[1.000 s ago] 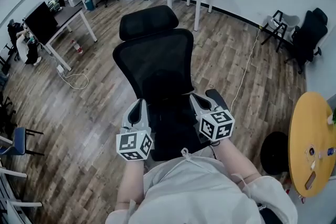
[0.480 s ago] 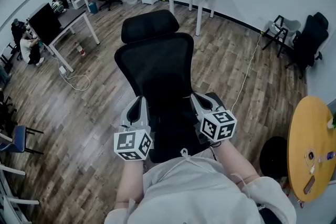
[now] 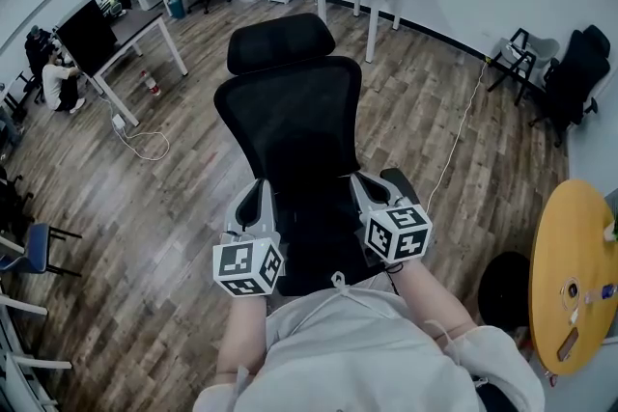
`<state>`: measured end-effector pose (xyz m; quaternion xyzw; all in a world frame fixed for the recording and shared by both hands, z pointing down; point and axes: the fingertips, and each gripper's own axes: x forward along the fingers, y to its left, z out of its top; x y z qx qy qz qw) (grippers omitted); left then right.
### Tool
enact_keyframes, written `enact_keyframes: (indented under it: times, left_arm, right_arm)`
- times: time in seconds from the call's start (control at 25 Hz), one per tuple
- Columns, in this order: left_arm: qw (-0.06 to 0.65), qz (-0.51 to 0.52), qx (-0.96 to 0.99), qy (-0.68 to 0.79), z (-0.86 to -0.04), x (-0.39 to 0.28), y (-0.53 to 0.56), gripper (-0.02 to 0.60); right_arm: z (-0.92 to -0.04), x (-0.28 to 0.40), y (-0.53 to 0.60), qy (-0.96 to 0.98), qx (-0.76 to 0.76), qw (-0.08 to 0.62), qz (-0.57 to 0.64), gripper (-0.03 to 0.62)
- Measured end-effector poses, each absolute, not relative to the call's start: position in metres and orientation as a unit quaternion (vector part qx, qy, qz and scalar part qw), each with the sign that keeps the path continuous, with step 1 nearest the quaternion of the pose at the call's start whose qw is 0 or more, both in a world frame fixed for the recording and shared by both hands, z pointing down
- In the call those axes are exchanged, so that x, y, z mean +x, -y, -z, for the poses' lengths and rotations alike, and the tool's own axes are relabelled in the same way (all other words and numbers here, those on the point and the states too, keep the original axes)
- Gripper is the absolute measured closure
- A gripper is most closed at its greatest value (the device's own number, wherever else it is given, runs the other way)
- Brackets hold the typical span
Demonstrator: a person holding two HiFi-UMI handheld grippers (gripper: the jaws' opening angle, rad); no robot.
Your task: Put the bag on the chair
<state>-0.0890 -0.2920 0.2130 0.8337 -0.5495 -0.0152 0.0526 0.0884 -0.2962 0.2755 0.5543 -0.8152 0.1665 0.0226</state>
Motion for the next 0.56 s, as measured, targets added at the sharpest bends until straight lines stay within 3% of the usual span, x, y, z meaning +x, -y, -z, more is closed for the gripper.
enact_keyframes:
  times: [0.56]
  left_arm:
    - [0.063,0.002,0.836,0.545,-0.220,-0.076,0.305,0.575]
  right_arm:
    - [-0.285,0.086,0.304,0.823,0.544,0.054,-0.155,0.595]
